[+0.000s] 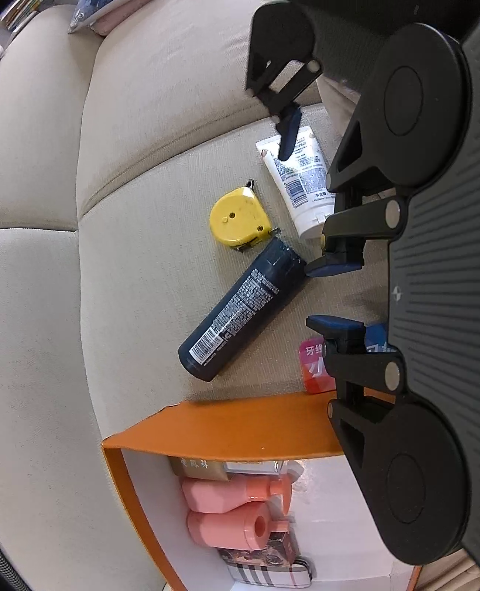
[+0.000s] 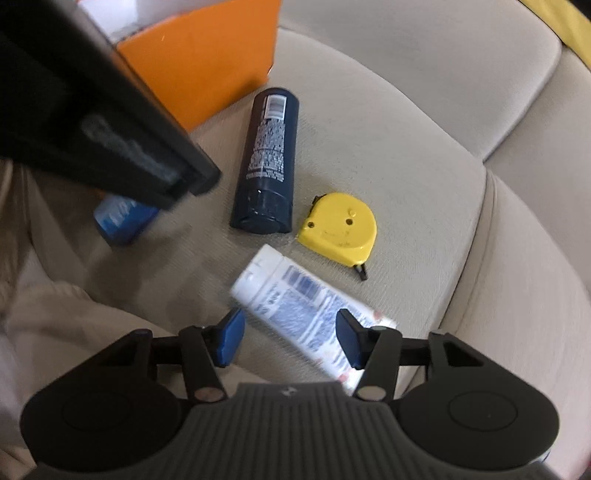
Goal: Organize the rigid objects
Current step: 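Grasp the dark blue spray can with the left gripper while the right grasps the white tube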
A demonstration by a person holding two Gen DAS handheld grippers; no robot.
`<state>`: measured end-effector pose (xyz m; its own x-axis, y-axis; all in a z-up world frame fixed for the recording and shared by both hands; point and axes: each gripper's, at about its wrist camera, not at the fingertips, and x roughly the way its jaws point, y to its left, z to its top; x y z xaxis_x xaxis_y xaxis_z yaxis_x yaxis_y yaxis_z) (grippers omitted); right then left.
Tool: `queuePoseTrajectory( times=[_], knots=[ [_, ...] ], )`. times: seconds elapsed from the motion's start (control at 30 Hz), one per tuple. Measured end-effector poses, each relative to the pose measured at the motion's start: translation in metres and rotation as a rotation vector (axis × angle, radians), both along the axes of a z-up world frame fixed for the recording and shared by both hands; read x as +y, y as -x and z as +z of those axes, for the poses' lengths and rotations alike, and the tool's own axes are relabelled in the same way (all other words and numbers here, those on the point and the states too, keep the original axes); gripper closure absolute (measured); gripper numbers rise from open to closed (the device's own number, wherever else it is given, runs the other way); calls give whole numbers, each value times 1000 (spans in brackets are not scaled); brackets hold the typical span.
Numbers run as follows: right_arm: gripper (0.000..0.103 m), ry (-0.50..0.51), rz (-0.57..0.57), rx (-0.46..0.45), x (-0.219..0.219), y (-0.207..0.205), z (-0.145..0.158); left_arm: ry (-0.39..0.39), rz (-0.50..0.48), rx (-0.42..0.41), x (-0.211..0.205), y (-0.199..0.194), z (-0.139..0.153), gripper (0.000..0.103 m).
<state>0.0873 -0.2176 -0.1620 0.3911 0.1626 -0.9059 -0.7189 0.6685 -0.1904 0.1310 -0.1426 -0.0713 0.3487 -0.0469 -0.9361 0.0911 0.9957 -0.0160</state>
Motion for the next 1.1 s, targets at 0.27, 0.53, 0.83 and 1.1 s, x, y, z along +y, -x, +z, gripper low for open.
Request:
queuePoseTrajectory(
  times=[0.27, 0.53, 0.83, 1.1],
  knots=[
    [40, 48, 82, 36, 2, -22, -18, 39, 3, 3, 1, -12, 0, 76],
    [63, -143, -172, 92, -43, -45, 0, 121, 58, 33, 1, -30, -7, 64],
    [72, -362, -511, 159, -82, -77, 6, 51, 245, 68, -3, -60, -31, 56],
    [72, -347, -504, 143, -78, -76, 8, -16, 311, 71, -6, -76, -47, 48]
  ],
)
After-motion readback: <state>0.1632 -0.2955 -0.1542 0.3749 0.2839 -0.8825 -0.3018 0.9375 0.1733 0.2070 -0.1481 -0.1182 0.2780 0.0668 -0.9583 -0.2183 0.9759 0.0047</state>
